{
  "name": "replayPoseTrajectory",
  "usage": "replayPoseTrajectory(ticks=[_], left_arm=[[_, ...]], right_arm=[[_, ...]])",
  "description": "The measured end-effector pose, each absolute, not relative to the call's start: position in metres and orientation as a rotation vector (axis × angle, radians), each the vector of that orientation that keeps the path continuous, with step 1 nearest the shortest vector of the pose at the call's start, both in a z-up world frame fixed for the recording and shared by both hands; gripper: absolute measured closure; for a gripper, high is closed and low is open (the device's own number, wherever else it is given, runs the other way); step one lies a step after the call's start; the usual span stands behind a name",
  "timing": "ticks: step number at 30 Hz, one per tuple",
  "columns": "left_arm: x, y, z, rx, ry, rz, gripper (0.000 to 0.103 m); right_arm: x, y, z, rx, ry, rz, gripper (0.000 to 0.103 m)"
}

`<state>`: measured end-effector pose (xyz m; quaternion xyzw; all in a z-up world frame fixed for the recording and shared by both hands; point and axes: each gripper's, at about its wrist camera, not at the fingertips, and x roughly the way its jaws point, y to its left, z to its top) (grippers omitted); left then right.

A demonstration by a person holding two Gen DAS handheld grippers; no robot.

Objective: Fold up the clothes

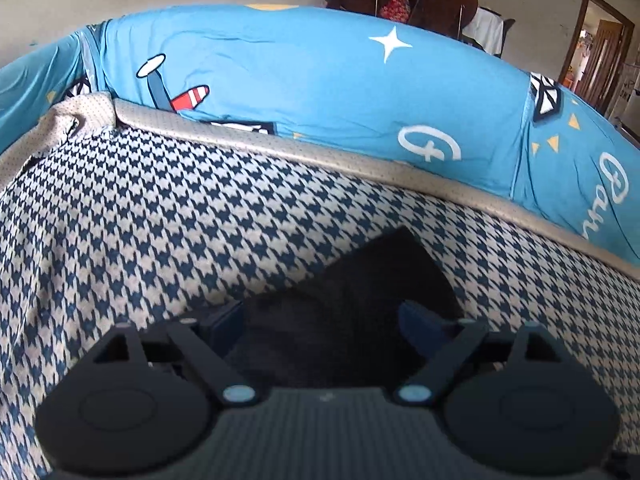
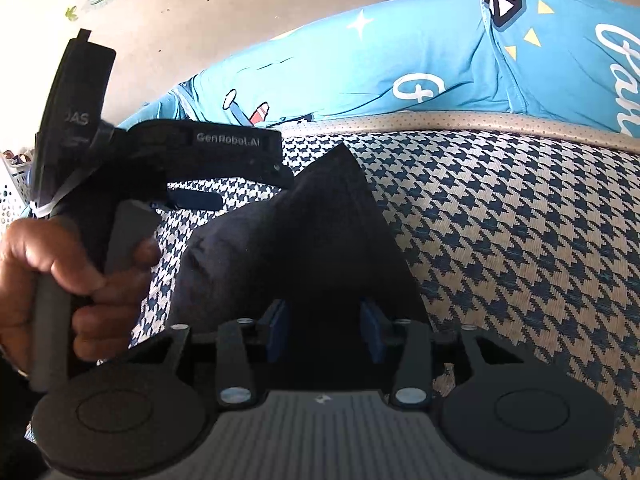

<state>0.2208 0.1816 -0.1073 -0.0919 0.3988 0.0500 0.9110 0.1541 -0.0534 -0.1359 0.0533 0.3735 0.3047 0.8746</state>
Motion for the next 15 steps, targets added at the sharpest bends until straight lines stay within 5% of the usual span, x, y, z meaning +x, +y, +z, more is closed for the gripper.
replayPoseTrajectory(ticks=[15], left_arm=[[0.233,0.173,-0.137,-0.106,0.870,0.157,0.001]], right_arm=[[0.156,-0.052,-0.141,0.099,0.800,0.636,0.053]])
